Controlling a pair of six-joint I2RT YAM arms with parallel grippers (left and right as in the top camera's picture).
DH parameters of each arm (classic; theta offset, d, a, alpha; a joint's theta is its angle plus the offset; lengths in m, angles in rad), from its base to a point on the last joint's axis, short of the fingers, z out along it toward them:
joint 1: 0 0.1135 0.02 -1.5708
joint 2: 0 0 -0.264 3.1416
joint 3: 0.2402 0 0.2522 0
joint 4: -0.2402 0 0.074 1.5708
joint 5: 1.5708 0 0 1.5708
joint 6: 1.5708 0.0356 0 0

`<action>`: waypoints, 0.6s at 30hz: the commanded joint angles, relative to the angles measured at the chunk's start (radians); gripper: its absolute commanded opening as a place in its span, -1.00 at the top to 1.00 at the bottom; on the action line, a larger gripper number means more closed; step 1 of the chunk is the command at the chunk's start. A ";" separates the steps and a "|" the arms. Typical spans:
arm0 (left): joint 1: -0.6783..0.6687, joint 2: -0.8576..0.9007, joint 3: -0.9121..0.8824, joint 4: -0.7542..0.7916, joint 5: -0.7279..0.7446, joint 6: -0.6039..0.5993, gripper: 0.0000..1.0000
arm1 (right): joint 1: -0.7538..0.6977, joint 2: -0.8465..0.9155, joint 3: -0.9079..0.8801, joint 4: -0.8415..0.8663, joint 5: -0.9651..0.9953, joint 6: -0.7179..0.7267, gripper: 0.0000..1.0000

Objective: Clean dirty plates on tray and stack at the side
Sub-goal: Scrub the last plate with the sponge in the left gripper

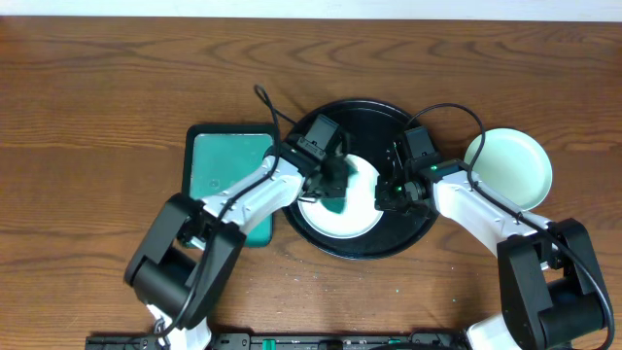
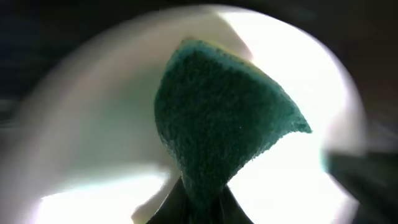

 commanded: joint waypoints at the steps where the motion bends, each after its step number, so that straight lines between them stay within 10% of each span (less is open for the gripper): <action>1: -0.032 0.038 -0.010 0.006 0.293 0.023 0.86 | -0.001 0.007 -0.006 -0.006 0.053 0.000 0.97; 11: -0.061 0.048 -0.010 -0.065 0.343 0.060 0.86 | -0.001 0.007 -0.006 -0.007 0.053 0.000 0.97; 18: -0.058 0.047 -0.010 -0.182 -0.091 -0.069 0.86 | -0.001 0.007 -0.007 -0.006 0.053 0.000 0.97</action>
